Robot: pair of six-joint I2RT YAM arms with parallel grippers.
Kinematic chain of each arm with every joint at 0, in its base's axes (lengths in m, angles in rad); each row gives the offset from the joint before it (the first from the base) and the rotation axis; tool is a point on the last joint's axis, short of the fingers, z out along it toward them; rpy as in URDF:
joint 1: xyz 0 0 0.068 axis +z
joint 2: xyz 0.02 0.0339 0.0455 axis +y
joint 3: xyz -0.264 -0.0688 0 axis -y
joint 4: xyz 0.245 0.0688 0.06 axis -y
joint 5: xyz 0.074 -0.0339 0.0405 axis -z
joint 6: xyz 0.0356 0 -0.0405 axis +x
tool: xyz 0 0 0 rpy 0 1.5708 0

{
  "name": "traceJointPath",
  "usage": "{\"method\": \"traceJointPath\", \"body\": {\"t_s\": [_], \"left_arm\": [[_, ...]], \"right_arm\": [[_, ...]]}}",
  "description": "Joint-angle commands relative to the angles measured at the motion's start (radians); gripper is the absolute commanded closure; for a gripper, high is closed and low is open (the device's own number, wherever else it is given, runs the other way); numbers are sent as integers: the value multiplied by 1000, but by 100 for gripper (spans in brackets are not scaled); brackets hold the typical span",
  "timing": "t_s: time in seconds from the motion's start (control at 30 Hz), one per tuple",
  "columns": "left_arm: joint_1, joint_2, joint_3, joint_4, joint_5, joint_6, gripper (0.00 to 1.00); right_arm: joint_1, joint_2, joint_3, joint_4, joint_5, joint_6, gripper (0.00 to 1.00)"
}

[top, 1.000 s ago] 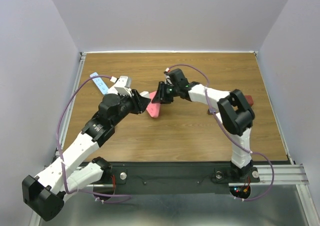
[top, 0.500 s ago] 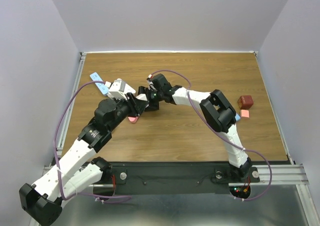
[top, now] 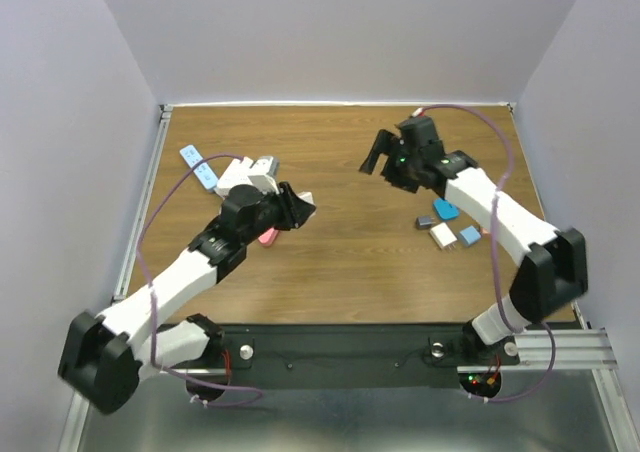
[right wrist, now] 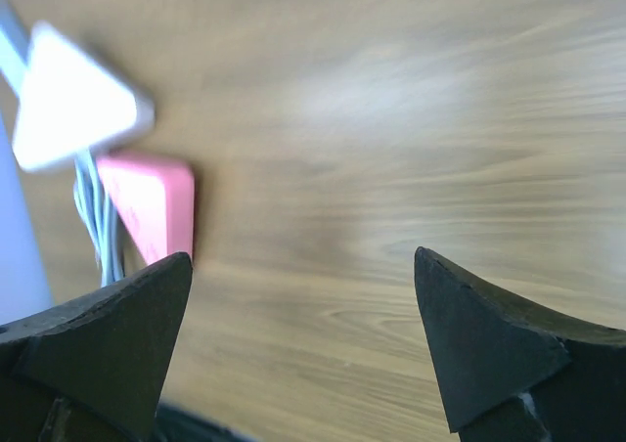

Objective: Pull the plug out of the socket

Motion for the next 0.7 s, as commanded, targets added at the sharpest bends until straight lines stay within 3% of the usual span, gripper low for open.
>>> {"method": "traceJointPath", "body": {"t_s": [0.0, 0.03, 0.17, 0.37, 0.67], "left_arm": [[-28, 229, -2, 213, 101, -10, 100], [-40, 230, 15, 213, 113, -10, 100], [-110, 541, 159, 279, 178, -19, 100], [-212, 881, 441, 298, 233, -114, 100], [-275, 1199, 728, 342, 362, -274, 100]], "right_arm": [[-29, -175, 3, -191, 255, -26, 0], [-30, -198, 4, -191, 255, -26, 0], [-35, -310, -9, -286, 352, -9, 0], [-41, -417, -49, -342, 401, 17, 0], [-42, -468, -29, -380, 433, -3, 0]]}}
